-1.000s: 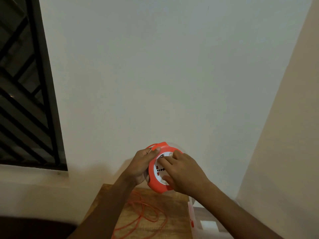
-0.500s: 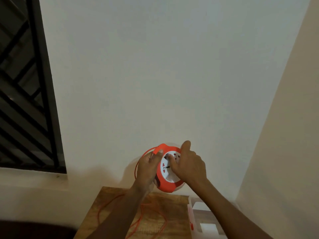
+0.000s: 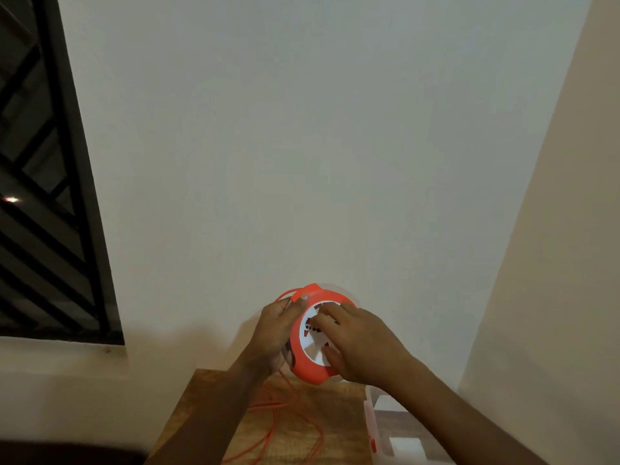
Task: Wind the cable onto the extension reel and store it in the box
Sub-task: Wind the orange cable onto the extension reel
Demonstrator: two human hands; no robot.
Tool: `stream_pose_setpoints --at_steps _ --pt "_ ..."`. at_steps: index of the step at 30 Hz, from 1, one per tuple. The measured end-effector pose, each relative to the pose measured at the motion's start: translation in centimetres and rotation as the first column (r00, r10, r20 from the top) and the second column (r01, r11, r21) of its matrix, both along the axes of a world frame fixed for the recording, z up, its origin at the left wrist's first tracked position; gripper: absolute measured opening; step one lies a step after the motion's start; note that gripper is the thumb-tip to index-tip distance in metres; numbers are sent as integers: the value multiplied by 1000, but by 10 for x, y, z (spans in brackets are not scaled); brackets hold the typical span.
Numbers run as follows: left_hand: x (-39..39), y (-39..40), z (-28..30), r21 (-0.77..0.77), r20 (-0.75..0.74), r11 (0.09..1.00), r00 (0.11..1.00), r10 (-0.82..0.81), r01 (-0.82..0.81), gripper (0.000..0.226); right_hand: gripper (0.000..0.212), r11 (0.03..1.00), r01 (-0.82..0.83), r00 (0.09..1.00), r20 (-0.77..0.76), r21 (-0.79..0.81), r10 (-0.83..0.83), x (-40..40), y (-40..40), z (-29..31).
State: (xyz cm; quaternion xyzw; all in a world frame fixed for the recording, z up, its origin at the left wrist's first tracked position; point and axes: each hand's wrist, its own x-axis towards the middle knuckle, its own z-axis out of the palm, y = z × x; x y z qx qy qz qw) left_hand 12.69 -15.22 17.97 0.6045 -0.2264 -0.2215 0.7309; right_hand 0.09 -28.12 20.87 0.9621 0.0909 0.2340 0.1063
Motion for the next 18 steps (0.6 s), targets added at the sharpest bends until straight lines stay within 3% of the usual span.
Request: stream_pose_setpoints --at_steps 4,9,12,15,18 --pt "4 6 2 50 39 998 998 -49 47 28 83 993 -32 987 -157 -115 13 -1 -6 12" --pt "8 11 1 97 78 986 987 -143 135 34 88 933 -142 979 -189 -329 82 -5 -5 20" --pt "13 14 -2 59 44 985 986 -163 160 45 93 907 -106 987 -153 -408 47 -7 -5 19" --pt "19 16 -2 -28 -5 986 986 -167 167 50 84 894 -23 998 -62 -447 -6 -9 -8 10" --pt "14 8 -1 -138 -61 981 988 -145 136 48 46 915 156 988 58 -372 -144 -5 0 14"
